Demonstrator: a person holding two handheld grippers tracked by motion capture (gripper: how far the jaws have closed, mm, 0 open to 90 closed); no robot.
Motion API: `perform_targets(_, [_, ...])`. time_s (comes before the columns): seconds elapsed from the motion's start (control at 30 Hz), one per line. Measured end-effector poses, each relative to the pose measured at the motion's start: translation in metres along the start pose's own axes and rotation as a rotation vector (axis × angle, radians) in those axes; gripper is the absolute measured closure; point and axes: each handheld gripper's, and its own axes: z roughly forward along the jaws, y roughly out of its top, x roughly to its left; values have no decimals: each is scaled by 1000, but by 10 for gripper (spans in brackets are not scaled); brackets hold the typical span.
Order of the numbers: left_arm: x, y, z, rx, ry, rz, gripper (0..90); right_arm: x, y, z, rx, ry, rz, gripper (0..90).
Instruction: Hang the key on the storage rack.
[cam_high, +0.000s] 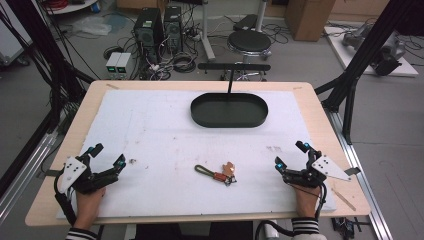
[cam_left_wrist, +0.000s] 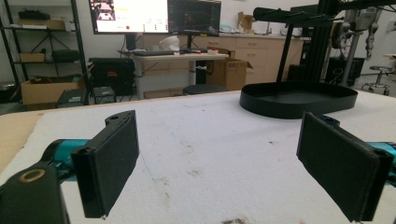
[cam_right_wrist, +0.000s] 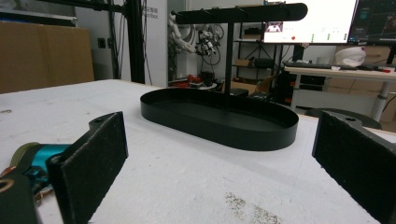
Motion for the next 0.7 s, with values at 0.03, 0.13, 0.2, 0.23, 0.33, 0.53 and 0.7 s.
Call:
perform_targets(0.03, [0, 0, 0, -2, 0, -1, 134, 0, 0, 0, 0, 0, 0, 24])
perform_targets(0.13, [-1, 0, 0, -1, -2, 8, 134, -1, 0, 0, -1, -1, -2, 24])
perform_targets(0.2, [-1, 0, 0, -3, -1, 8, 134, 0, 0, 0, -2, 0, -1, 24])
perform_targets(0.23, [-1, 0, 0, -1, -2, 8, 134, 1, 0, 0, -5, -2, -12, 24])
perform_targets(0.33, [-1, 0, 0, 0, 0, 2, 134, 3, 0, -1, -15, -7, -34, 24])
perform_targets(0.53, [0, 0, 0, 0, 0, -3, 134, 2, 0, -1, -18, -8, -32, 24])
perform_targets(0.7, [-1, 0, 0, -2, -3, 10, 134, 2, 0, -1, -15, -7, -31, 24])
